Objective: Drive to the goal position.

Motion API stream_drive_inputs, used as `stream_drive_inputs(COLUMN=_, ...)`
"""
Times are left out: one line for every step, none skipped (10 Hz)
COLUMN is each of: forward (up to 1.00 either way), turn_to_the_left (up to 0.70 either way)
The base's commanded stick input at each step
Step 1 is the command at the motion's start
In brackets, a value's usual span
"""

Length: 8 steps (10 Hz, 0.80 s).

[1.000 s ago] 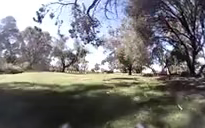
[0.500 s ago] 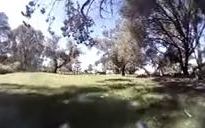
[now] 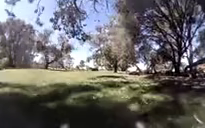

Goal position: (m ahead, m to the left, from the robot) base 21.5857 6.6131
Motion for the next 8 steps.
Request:
stream_drive_inputs(forward=0.70, turn_to_the_left=0.00)
stream_drive_inputs(forward=0.70, turn_to_the_left=0.00)
stream_drive_inputs(forward=0.70, turn_to_the_left=0.00)
stream_drive_inputs(forward=0.70, turn_to_the_left=0.00)
stream_drive_inputs(forward=0.70, turn_to_the_left=0.00)
stream_drive_inputs(forward=0.70, turn_to_the_left=0.00)
stream_drive_inputs(forward=0.70, turn_to_the_left=0.00)
stream_drive_inputs(forward=0.70, turn_to_the_left=0.00)
